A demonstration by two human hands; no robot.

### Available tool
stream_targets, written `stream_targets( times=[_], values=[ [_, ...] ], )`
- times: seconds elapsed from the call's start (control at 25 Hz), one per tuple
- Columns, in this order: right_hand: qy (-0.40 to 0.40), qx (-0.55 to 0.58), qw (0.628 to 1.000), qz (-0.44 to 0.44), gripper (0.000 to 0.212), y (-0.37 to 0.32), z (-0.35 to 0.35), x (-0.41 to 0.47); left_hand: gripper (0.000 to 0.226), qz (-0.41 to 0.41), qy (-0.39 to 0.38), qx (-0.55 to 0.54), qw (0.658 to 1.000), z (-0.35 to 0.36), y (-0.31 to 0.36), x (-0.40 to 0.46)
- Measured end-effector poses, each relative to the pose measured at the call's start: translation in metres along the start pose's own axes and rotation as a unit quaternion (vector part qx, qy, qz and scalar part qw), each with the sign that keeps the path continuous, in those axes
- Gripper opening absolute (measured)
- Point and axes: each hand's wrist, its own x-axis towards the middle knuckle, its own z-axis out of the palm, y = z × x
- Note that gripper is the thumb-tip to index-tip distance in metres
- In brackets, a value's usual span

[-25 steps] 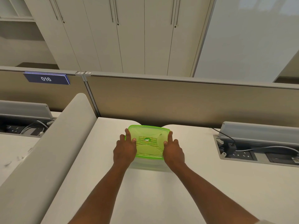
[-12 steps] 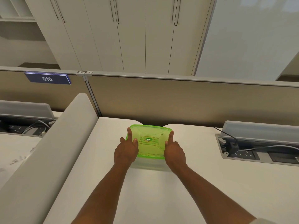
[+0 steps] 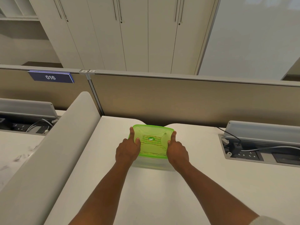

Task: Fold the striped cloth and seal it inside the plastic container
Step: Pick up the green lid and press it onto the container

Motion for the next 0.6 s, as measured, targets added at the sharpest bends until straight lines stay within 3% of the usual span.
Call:
stream_targets(
  times=[0.6],
  values=[
    [-0.013, 0.023, 1.000, -0.013, 0.054, 0.0082, -0.0014, 0.0077, 0.063, -0.008, 0.000, 0.001, 1.000, 0.0022, 0.0008, -0.0040]
  ],
)
